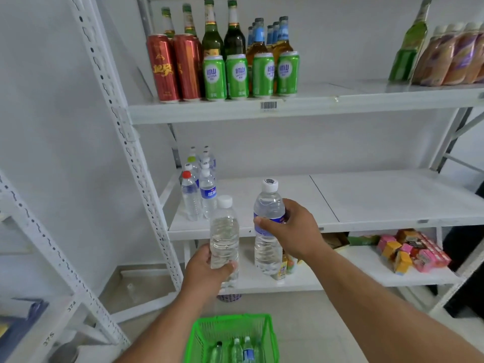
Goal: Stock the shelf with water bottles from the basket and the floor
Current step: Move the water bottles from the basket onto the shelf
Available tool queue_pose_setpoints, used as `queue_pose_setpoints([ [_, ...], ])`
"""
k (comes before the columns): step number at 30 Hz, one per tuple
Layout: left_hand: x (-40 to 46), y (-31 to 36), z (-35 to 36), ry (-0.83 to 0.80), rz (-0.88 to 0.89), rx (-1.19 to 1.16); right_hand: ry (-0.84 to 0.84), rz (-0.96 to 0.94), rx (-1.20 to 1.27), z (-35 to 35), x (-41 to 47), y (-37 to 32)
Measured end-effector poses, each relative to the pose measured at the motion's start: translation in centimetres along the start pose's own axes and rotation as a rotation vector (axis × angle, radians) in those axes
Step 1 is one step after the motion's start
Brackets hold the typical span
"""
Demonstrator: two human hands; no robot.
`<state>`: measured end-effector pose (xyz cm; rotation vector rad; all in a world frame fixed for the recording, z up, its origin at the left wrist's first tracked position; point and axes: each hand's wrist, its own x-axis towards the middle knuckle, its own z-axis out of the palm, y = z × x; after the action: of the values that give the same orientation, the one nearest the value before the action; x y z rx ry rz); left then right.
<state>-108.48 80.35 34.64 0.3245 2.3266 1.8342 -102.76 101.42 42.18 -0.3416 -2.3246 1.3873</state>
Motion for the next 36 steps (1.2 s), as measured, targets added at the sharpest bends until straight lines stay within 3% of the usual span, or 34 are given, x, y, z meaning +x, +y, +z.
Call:
queue_pose_setpoints([
  [9,5.6,1.2,4.7,0.055,0.002,-0.009,-0.039,-0.027,0.014,-2.2,6.8,3.2],
  [24,22.5,-0.3,5.6,0.054,-0.023,-0.011,-0.017,0.031,-0.003,2.5,21.4,6.6],
  [36,30.9,-0.7,7.1,0.064,-0.021,0.01,0.016,0.046,0.042,4.6,29.8,8.7],
])
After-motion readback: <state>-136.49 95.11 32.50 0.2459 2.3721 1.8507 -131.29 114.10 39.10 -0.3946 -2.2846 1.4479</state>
